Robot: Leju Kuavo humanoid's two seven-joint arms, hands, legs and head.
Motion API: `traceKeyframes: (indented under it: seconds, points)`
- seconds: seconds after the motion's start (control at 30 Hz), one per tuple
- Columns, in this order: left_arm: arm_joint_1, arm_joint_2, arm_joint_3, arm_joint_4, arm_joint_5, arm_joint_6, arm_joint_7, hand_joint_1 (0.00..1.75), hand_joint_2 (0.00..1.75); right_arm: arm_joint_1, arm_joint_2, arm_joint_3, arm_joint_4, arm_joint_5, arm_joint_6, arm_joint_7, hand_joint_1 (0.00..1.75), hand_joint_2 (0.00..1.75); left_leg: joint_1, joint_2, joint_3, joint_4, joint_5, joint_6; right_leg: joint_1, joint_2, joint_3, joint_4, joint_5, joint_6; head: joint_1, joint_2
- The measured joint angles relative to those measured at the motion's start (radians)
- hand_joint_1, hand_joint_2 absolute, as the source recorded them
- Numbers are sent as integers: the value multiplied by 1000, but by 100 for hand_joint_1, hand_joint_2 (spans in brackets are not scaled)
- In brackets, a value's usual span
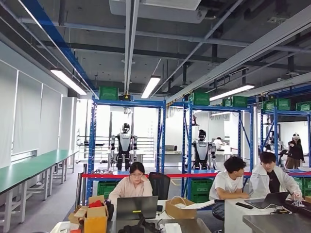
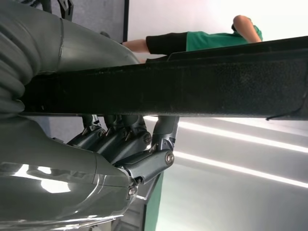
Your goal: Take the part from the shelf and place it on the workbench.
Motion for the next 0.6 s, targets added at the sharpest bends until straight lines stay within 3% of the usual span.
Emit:
traceKeyframes:
  seconds: [0.07,0.13,0.17,0.23,0.3,0.33,0.4,0.43,0.5,0.6]
  points:
    - [1,0,0,0,0,0,-1,0,175,2,0,-3,0,1,0,-1,175,175,-3,1,3,-5,0,19,0,0,0,5,-7,10,0,0]
    - [1,0,0,0,0,0,-2,0,175,1,0,-6,-1,1,0,-1,175,175,-1,0,13,-8,-3,30,-3,-1,-11,39,-23,21,0,0]
    - [1,0,0,0,0,0,-2,0,175,0,0,-7,-2,1,0,-1,175,175,0,0,18,-9,-6,34,-6,-1,-33,82,-40,27,0,0]
    - [0,1,0,0,0,0,-2,0,175,1,0,-8,-1,1,0,-1,175,175,-1,0,26,-10,-15,39,-12,-1,-109,210,-84,37,0,0]
    - [0,1,0,0,0,0,-2,0,175,4,0,-8,0,1,0,-1,175,175,-3,0,37,-10,-27,39,-16,-1,-174,289,-94,39,0,0]
    - [0,1,0,0,0,0,-2,0,175,5,0,-8,1,1,0,-1,175,175,-3,0,46,-10,-34,39,-15,-1,-183,277,-70,37,0,0]
    - [1,1,0,0,0,0,-2,0,175,6,0,-8,1,1,0,-1,175,175,-3,-2,69,-11,-51,35,-11,-1,-155,166,21,26,0,0]
    - [0,0,0,0,0,0,-2,0,175,6,0,-9,1,1,0,-1,175,175,-3,-2,79,-14,-57,33,-7,-2,-137,110,52,19,0,0]
    - [-2,0,0,0,0,0,-2,0,175,4,0,-10,0,1,0,-1,175,175,0,-3,89,-23,-64,24,2,-2,-114,40,69,4,-1,0]
    - [-1,-2,0,0,-1,-1,-2,0,175,5,2,-11,-2,1,0,-1,175,175,1,0,107,-26,-62,11,5,-1,-84,-1,66,-9,-1,1]
